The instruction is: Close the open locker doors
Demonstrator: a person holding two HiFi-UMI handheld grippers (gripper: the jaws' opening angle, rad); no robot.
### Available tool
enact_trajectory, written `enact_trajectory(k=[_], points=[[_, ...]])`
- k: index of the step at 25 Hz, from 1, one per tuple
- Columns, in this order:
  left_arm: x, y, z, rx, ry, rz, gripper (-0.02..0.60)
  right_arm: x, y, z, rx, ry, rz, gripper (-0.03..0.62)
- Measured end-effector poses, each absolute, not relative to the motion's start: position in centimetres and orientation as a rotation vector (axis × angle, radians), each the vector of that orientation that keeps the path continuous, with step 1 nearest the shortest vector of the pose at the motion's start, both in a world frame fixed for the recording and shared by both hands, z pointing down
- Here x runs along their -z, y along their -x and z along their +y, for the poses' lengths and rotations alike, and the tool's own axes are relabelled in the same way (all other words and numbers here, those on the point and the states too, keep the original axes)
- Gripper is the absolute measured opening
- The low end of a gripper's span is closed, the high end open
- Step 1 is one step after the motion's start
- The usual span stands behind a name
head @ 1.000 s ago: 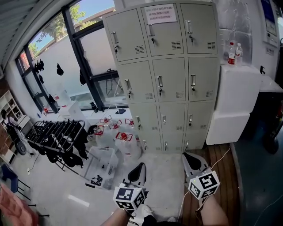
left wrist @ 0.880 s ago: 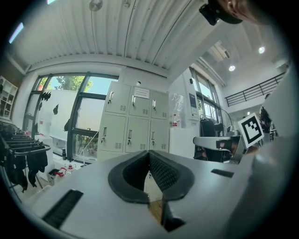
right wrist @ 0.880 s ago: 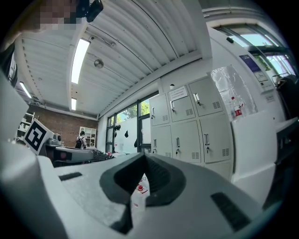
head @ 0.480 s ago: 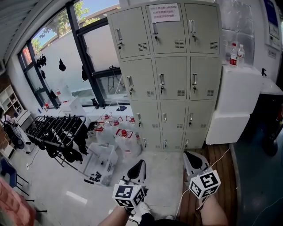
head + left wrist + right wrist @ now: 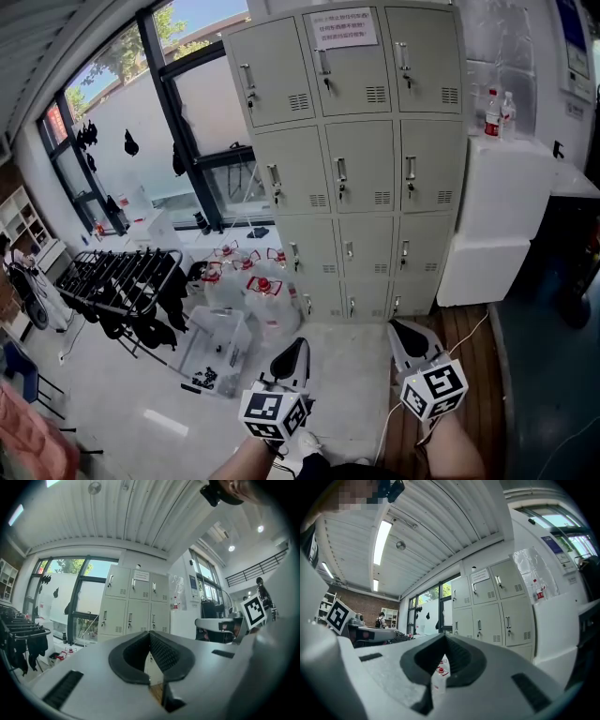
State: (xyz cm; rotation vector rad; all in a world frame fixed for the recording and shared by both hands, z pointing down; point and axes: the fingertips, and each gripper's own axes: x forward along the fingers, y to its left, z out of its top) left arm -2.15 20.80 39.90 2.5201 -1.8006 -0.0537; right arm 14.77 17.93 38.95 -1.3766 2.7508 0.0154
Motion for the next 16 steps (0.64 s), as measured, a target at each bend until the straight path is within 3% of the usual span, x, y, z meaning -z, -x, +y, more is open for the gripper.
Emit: enact_trajectory(k=[16], points=[[-39.7,1.72,20.48,0.042,-2.524,-1.805,0.003,-38.74,-14.92,17.64,-0.02,1.362,2.759,0.0]])
